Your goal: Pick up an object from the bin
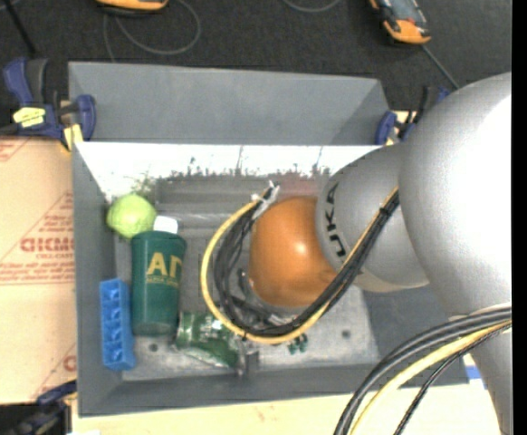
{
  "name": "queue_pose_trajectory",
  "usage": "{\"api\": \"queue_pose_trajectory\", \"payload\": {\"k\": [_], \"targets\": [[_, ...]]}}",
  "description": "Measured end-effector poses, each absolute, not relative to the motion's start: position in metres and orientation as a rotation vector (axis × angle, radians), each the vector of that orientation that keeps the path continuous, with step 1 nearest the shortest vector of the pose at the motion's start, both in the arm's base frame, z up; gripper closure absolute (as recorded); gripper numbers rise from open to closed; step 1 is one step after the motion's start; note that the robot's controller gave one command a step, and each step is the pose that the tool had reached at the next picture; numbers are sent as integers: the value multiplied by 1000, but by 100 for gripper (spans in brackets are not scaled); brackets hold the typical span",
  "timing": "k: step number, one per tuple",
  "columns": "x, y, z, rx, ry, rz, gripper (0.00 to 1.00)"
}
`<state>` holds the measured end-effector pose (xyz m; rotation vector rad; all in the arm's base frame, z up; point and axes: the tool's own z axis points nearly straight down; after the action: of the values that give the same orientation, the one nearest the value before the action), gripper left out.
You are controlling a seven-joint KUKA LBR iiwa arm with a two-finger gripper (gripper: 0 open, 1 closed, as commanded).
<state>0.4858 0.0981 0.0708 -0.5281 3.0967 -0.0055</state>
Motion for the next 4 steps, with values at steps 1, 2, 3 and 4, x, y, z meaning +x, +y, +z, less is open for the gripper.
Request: {"api": "queue_pose_trajectory", "payload": {"k": [1,2,3,4], "targets": [[486,98,71,-529,3096,-6,100],[485,96,118,-526,3107,-4,100],[511,111,162,-445,3092,-2,100],[506,121,132,-388,3125,2,100]]}}
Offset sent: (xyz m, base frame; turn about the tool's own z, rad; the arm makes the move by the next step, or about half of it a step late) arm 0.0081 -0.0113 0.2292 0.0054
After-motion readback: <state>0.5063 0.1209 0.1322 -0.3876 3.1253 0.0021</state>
